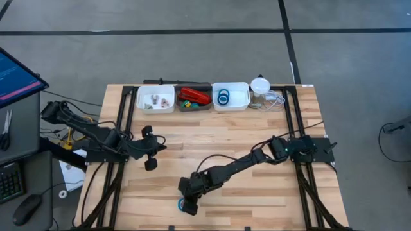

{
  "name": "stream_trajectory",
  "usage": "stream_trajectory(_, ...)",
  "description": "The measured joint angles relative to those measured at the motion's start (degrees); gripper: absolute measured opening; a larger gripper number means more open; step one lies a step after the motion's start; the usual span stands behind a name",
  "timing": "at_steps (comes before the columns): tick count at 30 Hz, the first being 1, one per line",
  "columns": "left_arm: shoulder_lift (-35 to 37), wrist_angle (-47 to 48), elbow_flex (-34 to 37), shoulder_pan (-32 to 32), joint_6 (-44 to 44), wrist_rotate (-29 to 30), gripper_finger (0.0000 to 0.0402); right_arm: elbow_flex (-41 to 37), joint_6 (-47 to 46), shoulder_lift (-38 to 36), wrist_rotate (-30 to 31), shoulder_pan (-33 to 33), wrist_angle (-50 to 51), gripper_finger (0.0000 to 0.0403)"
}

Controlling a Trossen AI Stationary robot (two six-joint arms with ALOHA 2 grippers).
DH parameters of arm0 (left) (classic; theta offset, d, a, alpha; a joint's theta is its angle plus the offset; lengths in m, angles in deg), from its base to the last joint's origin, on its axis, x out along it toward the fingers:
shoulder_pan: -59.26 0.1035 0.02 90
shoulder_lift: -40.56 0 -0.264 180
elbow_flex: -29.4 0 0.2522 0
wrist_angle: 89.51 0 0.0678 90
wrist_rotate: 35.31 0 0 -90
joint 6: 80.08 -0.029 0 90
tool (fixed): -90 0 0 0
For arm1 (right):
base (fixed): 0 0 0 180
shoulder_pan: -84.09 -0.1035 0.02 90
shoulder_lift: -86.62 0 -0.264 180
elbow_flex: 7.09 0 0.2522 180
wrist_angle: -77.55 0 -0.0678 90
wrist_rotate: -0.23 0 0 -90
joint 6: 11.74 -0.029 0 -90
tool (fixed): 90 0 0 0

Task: Pick and place Stapler, Stapler remover, tape
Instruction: Put the light blue tape into the right white bin

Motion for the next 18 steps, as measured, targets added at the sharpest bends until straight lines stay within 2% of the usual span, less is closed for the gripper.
stream_trajectory(3,0.0,0.1,0.9,0.0,1.1,0.0,0.0002,-0.1,3.5,-0.7,0.3,0.6,0.9,0.0020)
stream_trajectory(7,0.0,0.0,1.0,0.0,1.3,0.0,0.0002,-0.4,5.9,-2.2,2.0,1.5,4.0,0.0023)
stream_trajectory(18,0.0,0.0,1.0,0.0,1.3,0.1,0.0002,-0.4,14.4,-12.7,21.1,5.0,22.9,0.0019)
